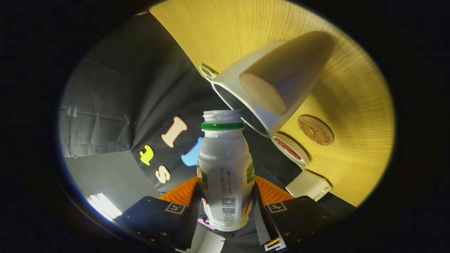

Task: Take the bottle from table, then pour the juice into the cup, finally place the bottle on the coaster

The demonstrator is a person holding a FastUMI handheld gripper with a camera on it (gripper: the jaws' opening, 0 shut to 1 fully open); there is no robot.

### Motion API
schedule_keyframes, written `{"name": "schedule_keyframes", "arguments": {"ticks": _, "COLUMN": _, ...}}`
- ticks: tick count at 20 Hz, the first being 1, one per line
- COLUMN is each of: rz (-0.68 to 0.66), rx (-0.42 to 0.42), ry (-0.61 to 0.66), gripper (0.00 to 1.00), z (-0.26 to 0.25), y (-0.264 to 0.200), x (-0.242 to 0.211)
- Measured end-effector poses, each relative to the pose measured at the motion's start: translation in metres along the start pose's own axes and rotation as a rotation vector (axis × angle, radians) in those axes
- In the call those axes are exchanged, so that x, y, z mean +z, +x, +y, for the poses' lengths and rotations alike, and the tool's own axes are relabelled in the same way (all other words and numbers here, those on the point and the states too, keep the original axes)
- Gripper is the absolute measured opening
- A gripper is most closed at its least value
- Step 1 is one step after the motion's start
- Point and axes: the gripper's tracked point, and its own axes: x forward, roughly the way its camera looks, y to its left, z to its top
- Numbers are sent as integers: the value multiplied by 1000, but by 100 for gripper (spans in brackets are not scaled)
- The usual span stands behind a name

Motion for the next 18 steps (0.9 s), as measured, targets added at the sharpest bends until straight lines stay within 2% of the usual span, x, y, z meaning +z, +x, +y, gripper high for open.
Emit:
{"name": "schedule_keyframes", "arguments": {"ticks": 10, "rz": 4, "rx": 6, "ry": 33, "gripper": 68, "z": -1, "y": 2, "x": -3}}
{"name": "schedule_keyframes", "arguments": {"ticks": 13, "rz": 20, "rx": -12, "ry": -109, "gripper": 68, "z": -6, "y": 2, "x": -8}}
{"name": "schedule_keyframes", "arguments": {"ticks": 18, "rz": 39, "rx": -133, "ry": -470, "gripper": 68, "z": -34, "y": -4, "x": -10}}
